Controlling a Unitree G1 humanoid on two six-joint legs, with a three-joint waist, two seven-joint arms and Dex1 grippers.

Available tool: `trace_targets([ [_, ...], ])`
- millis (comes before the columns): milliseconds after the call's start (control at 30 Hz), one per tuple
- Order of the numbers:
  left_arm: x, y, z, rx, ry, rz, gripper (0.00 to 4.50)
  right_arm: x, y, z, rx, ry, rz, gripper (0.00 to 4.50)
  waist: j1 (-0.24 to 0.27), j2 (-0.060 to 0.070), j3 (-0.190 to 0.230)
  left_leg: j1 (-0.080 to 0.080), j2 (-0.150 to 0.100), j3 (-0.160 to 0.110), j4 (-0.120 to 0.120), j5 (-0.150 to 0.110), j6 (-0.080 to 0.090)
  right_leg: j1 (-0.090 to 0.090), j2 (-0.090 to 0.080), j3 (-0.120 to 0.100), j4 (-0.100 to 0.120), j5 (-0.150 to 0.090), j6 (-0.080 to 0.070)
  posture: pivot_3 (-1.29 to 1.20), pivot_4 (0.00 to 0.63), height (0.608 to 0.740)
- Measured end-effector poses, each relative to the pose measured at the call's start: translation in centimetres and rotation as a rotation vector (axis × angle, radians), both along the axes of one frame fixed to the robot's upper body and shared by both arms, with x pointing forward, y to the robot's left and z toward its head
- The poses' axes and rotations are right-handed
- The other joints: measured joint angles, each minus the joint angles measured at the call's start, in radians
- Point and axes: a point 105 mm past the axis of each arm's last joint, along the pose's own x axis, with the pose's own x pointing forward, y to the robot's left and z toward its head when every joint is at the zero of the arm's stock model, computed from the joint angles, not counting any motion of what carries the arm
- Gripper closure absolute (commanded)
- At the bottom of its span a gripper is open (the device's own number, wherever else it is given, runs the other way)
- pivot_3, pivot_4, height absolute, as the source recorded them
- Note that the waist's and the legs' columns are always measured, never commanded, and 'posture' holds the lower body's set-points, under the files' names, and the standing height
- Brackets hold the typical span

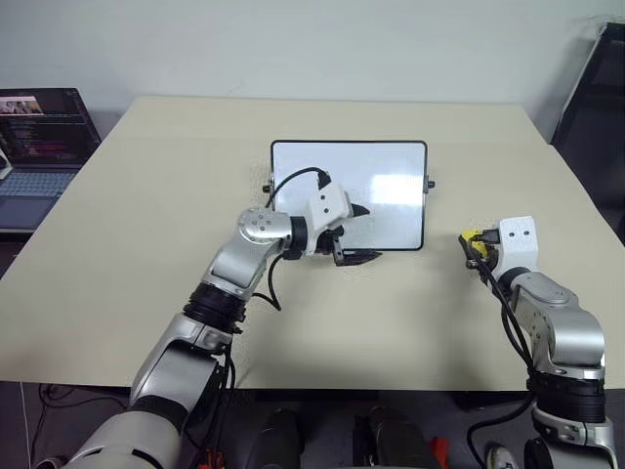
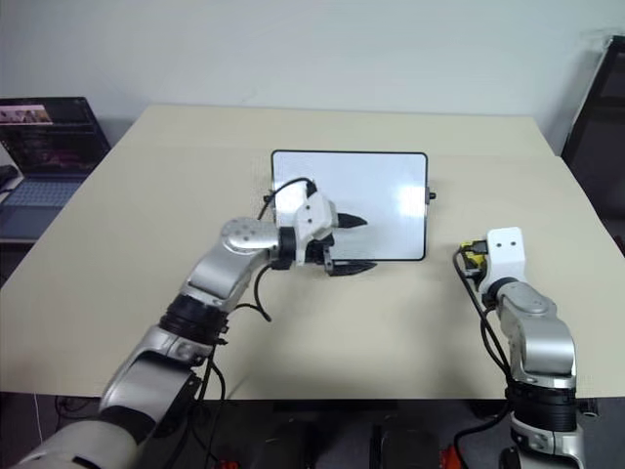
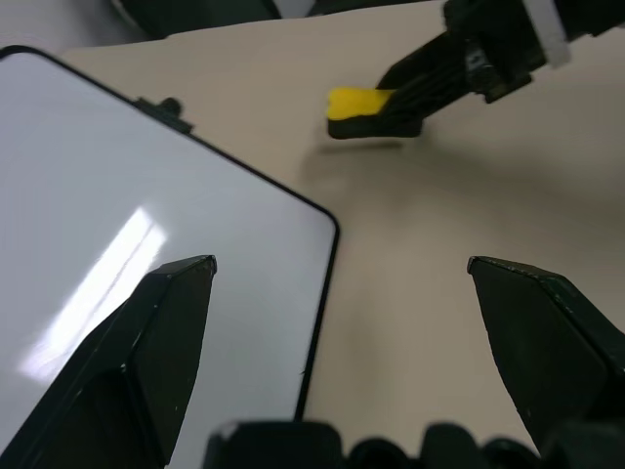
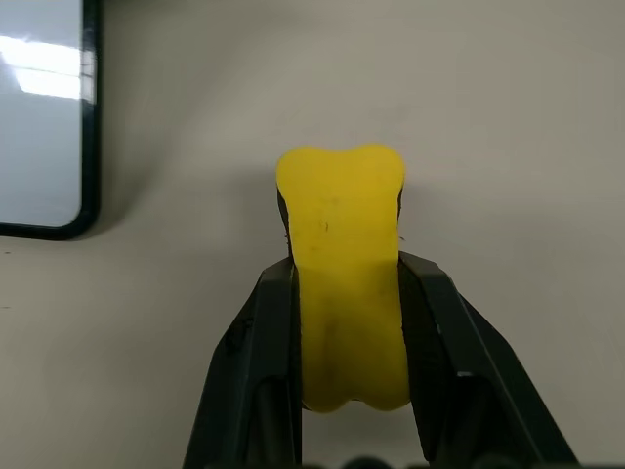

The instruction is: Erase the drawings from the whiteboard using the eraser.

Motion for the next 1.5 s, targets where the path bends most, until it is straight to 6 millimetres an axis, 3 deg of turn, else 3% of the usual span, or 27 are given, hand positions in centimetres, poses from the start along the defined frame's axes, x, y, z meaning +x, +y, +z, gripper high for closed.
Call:
trace_targets([
  [500,-0.8,-1.8,-0.1,0.008,-0.053,-0.127,0.0,-0.3,-0.8,-1.0,0.011,0.033,-0.044,3.5,0.001,0.0,0.0,0.0,0.0,0.0,0.0,0.0,0.0,0.0,0.001,0.0,0.001,0.0,0.0,0.0,0.15,0.74],
  [867,-1.0,-2.5,-0.1,0.0,-0.061,-0.145,0.0,-0.5,-1.2,-1.1,0.06,0.031,-0.073,0.03,0.0,0.0,0.0,0.0,0.0,0.0,0.0,0.0,0.0,0.0,0.001,0.0,0.001,0.0,0.0,0.0,0.15,0.74],
  [1067,-0.2,-2.2,0.3,-0.038,-0.081,-0.078,0.0,-0.4,-1.0,-0.4,0.094,-0.014,-0.067,0.03,-0.001,0.0,0.0,0.0,0.0,0.0,0.0,0.0,0.0,0.0,0.001,0.0,0.001,0.0,0.0,0.0,0.15,0.74],
  [1200,0.7,-0.3,0.1,-0.099,-0.048,0.061,0.0,-0.3,-0.1,2.0,0.084,-0.137,-0.032,0.03,-0.007,0.0,0.0,0.001,0.001,0.0,0.0,0.0,0.0,0.0,0.001,0.0,0.001,0.0,0.0,0.0,0.15,0.74],
  [1367,0.9,4.5,-1.2,-0.196,0.023,0.344,0.0,-0.8,0.9,3.7,0.044,-0.269,0.012,0.03,-0.01,0.0,0.0,0.0,0.001,-0.002,0.001,0.0,0.0,0.0,0.001,0.001,0.001,0.0,0.0,0.0,0.15,0.74],
  [1500,0.6,7.7,0.2,-0.336,-0.021,0.607,0.0,-1.3,2.7,4.1,0.01,-0.368,0.082,0.03,-0.005,0.0,0.0,0.0,0.001,-0.002,0.001,0.0,0.0,0.001,-0.001,0.003,0.001,0.0,0.0,0.0,0.15,0.74],
])
